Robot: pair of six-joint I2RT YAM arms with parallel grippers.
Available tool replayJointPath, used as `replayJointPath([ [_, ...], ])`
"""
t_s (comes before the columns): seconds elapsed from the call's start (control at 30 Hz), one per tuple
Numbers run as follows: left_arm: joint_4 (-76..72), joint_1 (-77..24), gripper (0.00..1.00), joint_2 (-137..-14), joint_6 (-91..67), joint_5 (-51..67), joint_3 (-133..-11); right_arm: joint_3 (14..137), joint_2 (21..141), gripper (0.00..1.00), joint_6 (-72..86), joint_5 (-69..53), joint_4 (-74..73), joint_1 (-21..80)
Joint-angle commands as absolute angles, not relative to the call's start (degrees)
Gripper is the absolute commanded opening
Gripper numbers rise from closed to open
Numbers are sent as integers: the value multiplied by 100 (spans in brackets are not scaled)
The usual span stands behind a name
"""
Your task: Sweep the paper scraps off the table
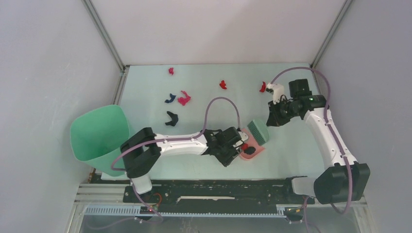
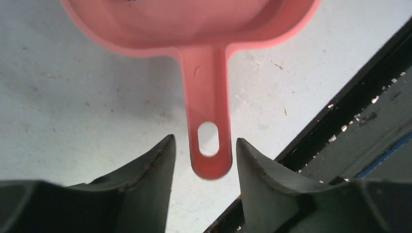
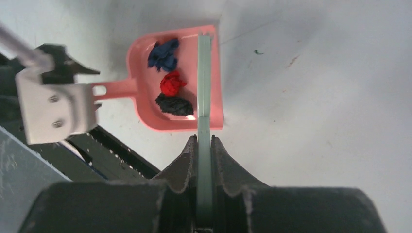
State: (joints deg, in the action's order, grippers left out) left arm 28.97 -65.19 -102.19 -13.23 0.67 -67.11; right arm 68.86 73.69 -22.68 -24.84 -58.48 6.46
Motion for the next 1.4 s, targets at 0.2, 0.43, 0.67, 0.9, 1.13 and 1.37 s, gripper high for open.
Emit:
replayJointPath([
  [0.2, 714, -6803, 65, -9025, -890, -616, -5307, 7172, 7046, 0, -1575, -3390, -5054, -390],
  [0.43, 457, -6803, 53, -9410, -831, -523, -5342, 7336, 7153, 0, -1461, -3064, -4464, -790],
  [0.67, 514, -6803, 28, -9351, -895, -314, -5358, 7914, 7910, 0, -1895, -2410, -3732, -857],
  [0.9, 697, -6803, 17, -9119, -1037, -220, -5287, 9410, 9487, 0, -2168, -1763, -3521, -741],
  [1.13, 993, -6803, 55, -9141, -1406, -632, -5361, 11192, 11156, 0, -2802, -1078, -3734, -282],
  [1.37, 816, -6805, 52, -9214, -1236, -476, -5221, 12355, 12245, 0, -3908, -382, -4157, 411],
])
